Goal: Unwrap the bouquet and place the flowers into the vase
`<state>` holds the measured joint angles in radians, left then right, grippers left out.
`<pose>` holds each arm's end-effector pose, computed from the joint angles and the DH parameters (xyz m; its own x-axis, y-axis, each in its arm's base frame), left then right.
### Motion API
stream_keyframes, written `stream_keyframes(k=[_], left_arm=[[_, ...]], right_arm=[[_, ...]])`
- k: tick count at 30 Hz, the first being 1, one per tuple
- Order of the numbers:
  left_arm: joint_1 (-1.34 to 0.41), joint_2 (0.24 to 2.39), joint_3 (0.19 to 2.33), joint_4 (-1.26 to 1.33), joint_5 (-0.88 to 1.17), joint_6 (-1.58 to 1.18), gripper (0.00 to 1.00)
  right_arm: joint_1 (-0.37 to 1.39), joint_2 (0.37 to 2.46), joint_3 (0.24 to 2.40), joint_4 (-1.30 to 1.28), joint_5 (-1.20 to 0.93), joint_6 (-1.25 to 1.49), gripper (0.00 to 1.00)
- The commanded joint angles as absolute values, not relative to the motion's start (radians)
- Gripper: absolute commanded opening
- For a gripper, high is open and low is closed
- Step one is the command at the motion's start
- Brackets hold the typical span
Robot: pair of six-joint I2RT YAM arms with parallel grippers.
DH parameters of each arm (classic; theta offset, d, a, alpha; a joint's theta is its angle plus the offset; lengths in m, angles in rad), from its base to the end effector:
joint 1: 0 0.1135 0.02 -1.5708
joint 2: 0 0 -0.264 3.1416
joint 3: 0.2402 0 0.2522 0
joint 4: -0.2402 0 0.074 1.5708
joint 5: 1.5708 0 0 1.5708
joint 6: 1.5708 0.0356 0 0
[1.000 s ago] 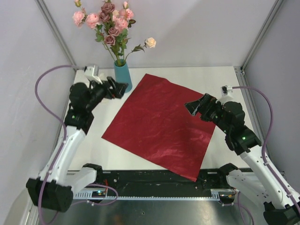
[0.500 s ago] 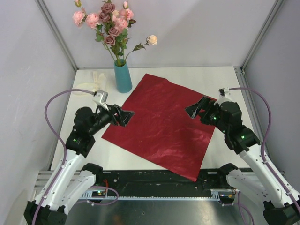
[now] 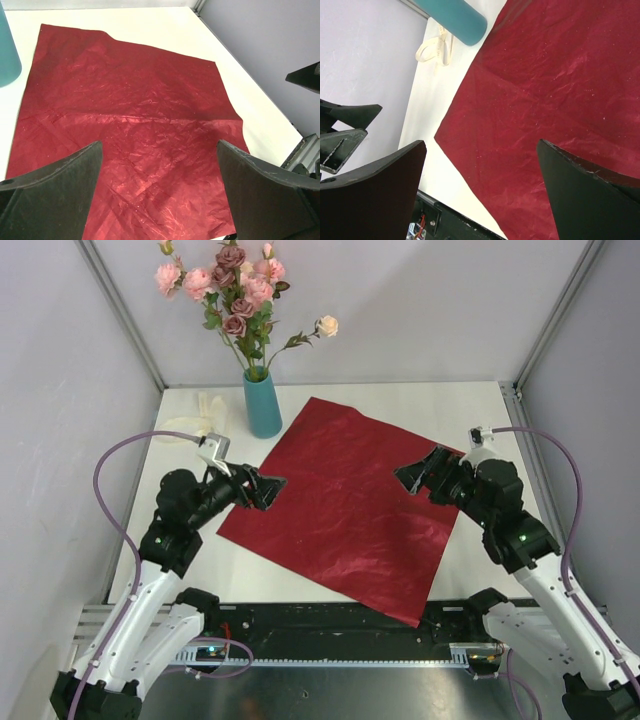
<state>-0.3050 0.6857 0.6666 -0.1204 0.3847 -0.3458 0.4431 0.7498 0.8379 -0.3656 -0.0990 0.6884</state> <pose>0.1559 -0.0631 0.3211 -0.3393 -0.2226 -0.9140 0.5504 0.7410 -0.3847 0.1528 0.0764 0.3448 -0.5167 0.4546 -0.7255 -0.2386 0.7374 0.6319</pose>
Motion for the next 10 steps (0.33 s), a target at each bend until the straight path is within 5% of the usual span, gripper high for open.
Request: stream_keyframes(k=[1, 10], left_arm=[[-0.310, 0.672, 0.691, -0.118, 0.372, -0.321, 1.00], [-0.310, 0.672, 0.695, -0.126, 0.368, -0.316, 1.00]], right_arm=[[0.440, 0.726, 0.854, -0.338, -0.112, 0.658, 0.99], [0.440, 0.720, 0.854, -0.347, -0.113, 0.653, 0.99]])
